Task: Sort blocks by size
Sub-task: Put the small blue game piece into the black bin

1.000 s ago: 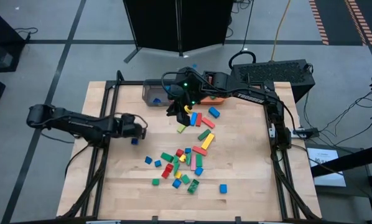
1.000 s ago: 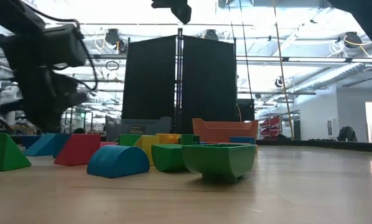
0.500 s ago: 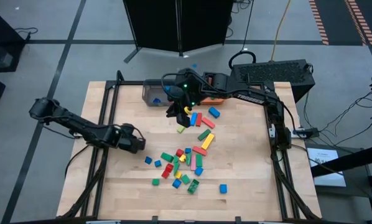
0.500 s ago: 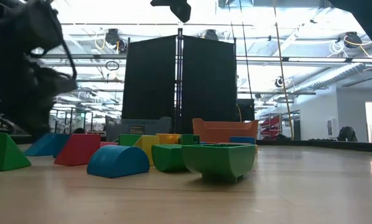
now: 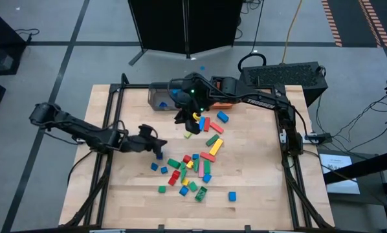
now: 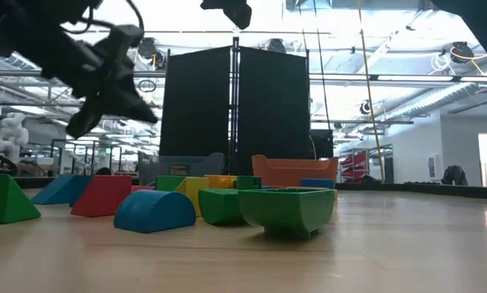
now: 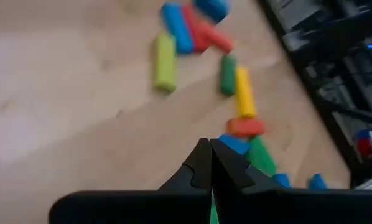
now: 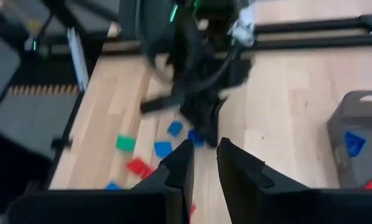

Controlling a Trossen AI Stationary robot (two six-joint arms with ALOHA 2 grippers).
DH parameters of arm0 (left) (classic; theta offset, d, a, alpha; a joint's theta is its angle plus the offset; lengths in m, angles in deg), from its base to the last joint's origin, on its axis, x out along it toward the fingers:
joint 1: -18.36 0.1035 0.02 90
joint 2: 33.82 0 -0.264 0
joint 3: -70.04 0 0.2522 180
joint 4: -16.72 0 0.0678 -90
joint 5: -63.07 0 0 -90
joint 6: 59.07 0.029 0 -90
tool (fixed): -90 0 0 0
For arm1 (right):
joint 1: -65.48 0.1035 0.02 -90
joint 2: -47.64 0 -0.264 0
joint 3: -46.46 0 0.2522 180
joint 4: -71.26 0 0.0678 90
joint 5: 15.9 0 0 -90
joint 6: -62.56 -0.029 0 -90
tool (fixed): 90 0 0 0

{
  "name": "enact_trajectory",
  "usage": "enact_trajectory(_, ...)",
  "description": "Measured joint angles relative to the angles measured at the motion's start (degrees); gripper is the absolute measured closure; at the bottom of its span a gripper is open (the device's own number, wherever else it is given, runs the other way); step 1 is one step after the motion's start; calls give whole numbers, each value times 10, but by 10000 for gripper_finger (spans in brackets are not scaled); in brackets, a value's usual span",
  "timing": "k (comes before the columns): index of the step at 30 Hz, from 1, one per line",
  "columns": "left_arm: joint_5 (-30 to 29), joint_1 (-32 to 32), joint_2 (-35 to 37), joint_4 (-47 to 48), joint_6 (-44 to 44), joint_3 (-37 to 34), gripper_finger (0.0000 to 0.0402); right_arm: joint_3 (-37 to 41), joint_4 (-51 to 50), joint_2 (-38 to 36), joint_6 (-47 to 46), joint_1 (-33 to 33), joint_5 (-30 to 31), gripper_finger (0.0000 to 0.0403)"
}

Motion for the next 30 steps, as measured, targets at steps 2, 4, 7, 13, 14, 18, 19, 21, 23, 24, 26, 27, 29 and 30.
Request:
enact_trajectory(2, -26, 4, 31, 0, 35, 3, 401, 0, -42, -5, 28, 6, 0, 341)
enact_trajectory(4, -68, 4, 76, 4, 80, 10, 401, 0, -81, -10, 53, 12, 2, 347)
enact_trajectory(7, -124, -1, 160, 0, 179, 23, 401, 0, -138, -16, 76, 18, 1, 362)
enact_trajectory(13, -200, -40, 333, 2, 356, 34, 401, 72, -78, -16, 93, 30, -23, 397)
enact_trajectory(14, -202, -47, 357, 2, 374, 34, 401, 101, -42, -17, 92, 33, -37, 400)
enact_trajectory(18, -203, -68, 430, 11, 417, 34, 401, 234, 175, -14, 61, 44, -74, 400)
enact_trajectory(19, -203, -70, 443, 17, 424, 34, 401, 271, 253, -14, 45, 46, -72, 400)
enact_trajectory(21, -209, -74, 462, 31, 434, 34, 401, 343, 419, -14, 3, 48, -70, 400)
enact_trajectory(23, -212, -75, 473, 50, 434, 34, 401, 407, 555, -14, -35, 49, -65, 399)
enact_trajectory(24, -212, -74, 477, 59, 434, 34, 401, 431, 608, -10, -47, 51, -59, 398)
enact_trajectory(26, -213, -74, 480, 75, 432, 34, 401, 466, 672, -5, -53, 54, -55, 389)
enact_trajectory(27, -213, -74, 480, 82, 430, 34, 401, 476, 684, 0, -53, 58, -53, 380)
enact_trajectory(29, -212, -74, 480, 92, 430, 33, 401, 478, 695, 12, -51, 65, -42, 354)
enact_trajectory(30, -212, -75, 479, 95, 430, 33, 401, 479, 691, 20, -49, 68, -42, 336)
